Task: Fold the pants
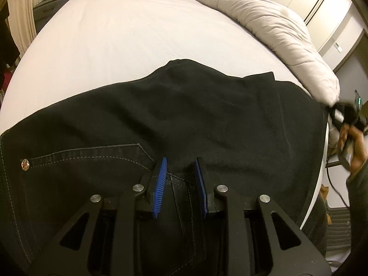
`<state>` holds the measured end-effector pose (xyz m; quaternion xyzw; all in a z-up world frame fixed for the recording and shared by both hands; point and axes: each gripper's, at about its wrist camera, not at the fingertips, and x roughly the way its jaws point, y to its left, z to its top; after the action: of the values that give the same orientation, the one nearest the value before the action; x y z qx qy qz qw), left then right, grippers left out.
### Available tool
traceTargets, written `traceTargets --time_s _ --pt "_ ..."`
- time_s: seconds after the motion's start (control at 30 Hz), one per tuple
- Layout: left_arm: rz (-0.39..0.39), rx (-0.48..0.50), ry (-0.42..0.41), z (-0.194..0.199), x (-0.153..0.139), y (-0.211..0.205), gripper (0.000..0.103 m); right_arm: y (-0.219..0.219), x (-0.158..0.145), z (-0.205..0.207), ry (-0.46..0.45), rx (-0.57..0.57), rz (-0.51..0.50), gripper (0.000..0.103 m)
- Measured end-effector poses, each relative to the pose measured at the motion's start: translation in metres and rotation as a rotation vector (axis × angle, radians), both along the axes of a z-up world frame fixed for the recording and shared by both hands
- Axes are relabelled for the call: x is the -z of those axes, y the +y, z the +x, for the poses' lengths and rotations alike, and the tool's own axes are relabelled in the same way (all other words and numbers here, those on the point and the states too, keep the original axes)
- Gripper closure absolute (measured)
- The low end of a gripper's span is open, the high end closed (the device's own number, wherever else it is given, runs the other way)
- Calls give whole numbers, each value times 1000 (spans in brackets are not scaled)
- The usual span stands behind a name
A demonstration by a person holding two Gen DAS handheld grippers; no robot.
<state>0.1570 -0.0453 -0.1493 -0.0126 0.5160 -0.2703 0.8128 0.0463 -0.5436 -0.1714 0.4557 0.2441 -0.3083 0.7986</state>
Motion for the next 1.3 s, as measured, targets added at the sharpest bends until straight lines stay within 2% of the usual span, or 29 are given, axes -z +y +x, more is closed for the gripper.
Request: traceTargets --time_s 0.03,0.1,0.13,0.17,0.23,0.3,0.33,0.37,0.43,0.47,0.53,0.8,0.9,1.0,1.1,1.13,1.2,1.3 --pt "9 1 -2 0 -1 -2 79 -10 23 -16 -9 30 109 93" --pt "33 4 -7 -1 -4 -7 79 -11 47 -32 -58 50 230 89" --pt "42 4 -8 -2 -5 -9 79 -9 52 -36 -98 50 257 77" --pt "49 2 -9 -2 -6 -12 79 -6 55 -40 -145 45 271 70" --pt "70 -1 -11 -3 -8 -16 79 1 53 -39 -196 28 261 47" --pt "93 -2 -13 -5 -10 -22 79 6 48 -30 -216 13 252 40" --pt "101 -4 -13 -6 -10 -26 79 5 47 -25 -214 6 246 40" --pt "108 -5 -14 -6 -11 -28 79 3 46 -20 -207 -11 238 45" --pt "118 -8 -15 -7 -12 -32 79 -1 44 -11 -163 -35 221 89" --pt "122 -10 -15 -7 -13 -34 79 -9 46 -7 -142 -29 225 96" --pt "119 -16 -10 -7 -16 -39 79 -19 54 -22 -129 21 255 99" --pt "81 33 7 -11 -16 -63 78 -23 53 -50 -131 62 216 99" --pt "109 50 -23 -13 -9 -72 79 -28 65 -47 -116 24 243 102" --pt "83 36 -18 -12 -9 -70 79 -34 62 -51 -119 -20 248 101" --pt "62 22 -16 -12 -13 -67 78 -36 48 -67 -93 21 210 93" --pt "59 15 -20 -10 -13 -62 78 -33 39 -73 -58 56 160 81" --pt "29 2 -26 -8 -17 -57 78 -29 22 -80 2 116 91 71" --pt "5 -11 -36 -8 -21 -53 78 -13 -6 -76 -13 80 13 71"
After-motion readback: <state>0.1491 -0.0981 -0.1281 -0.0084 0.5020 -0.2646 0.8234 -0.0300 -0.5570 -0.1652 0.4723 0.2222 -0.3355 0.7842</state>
